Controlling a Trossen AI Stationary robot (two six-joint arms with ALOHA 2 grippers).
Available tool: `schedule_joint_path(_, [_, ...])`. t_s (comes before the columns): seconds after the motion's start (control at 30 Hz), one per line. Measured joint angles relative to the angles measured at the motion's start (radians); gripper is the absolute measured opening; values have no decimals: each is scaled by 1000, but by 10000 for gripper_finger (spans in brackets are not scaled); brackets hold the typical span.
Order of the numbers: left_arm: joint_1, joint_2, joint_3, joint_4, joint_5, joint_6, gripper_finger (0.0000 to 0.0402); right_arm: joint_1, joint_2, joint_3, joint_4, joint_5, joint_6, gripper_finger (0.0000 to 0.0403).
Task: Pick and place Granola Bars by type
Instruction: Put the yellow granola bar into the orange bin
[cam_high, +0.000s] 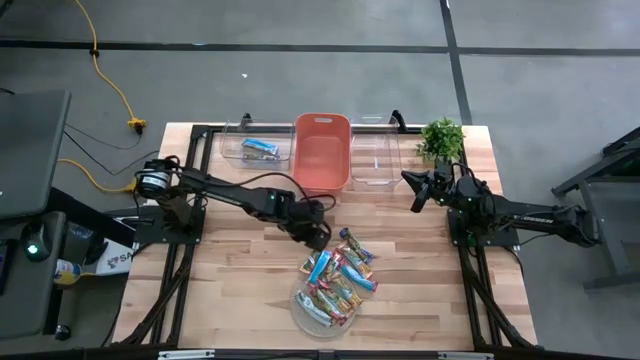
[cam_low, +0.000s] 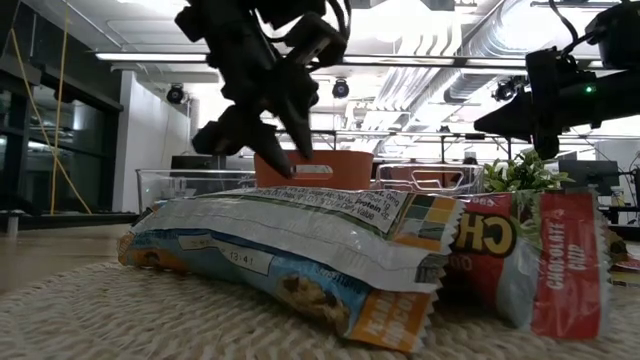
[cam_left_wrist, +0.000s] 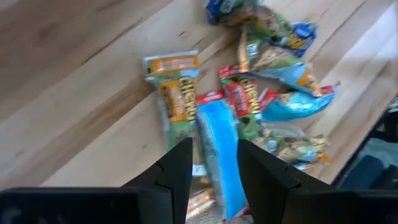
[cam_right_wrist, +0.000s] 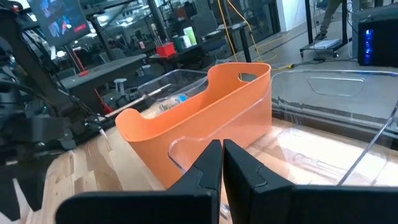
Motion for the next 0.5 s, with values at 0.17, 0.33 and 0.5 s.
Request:
schedule_joint_path(0.17, [0,0,0,-5,-24,45,124,0,3,0,-7,1,0,0])
schedule_joint_path(0.33, [0,1,0,-12,-62,91,124,0,3,0,-5,1,0,0])
schedule_joint_path(0.5, [0,14,-1,6,-79,91,124,0,4,0,-6,1,0,0])
